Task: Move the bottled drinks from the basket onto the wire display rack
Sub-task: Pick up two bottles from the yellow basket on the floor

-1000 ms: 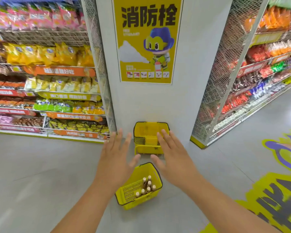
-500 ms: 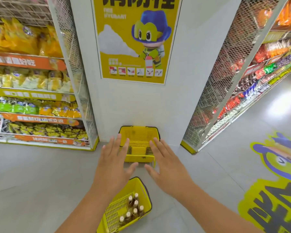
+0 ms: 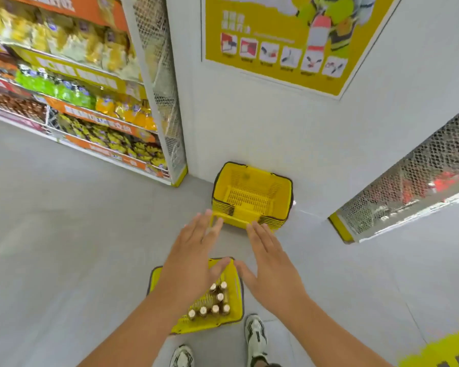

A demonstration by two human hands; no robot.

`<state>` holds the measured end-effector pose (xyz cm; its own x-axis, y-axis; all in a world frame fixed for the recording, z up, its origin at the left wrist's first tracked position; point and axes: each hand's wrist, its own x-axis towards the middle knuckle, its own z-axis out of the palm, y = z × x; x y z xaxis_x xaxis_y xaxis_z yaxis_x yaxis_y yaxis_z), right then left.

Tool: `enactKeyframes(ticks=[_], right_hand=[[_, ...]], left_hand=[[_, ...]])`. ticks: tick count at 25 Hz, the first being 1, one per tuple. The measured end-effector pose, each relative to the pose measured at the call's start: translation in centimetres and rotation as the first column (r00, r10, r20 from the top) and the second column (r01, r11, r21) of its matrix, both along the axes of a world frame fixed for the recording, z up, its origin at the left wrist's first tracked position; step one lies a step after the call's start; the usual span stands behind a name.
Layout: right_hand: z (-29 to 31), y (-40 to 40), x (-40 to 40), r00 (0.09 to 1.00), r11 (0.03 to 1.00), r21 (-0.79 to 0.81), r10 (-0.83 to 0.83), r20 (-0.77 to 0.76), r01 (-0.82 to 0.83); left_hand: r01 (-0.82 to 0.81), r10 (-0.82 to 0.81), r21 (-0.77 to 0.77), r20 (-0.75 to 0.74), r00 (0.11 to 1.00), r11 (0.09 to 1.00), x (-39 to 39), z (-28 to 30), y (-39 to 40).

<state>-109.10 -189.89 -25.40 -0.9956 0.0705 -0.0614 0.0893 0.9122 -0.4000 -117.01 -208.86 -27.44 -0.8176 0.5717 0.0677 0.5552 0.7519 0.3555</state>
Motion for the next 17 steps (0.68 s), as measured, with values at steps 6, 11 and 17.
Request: enactKeyframes(ticks=[6,11,17], right_hand=[[-14.3,5.2,-5.5,0.989,0.991,-0.095,0.104,0.105,-0.094],[-32.8,6.3,-7.3,0.952,0.984,-0.138,0.15,0.268,-0.116],[-50.6,5.5,-6.6,0.879,0.975,-0.191,0.188,0.439,-0.114]], left_hand=[[-0.197,0.203,-0.06,0.117,0.972,0.979,-1.3,-13.5,3.6],[-0.264,0.285,-0.112,0.278,0.917,0.958,-2.6,-32.5,5.9],[-0.226,0.31,-0.246,0.39,0.867,0.943,-1.4,-51.5,4.2]])
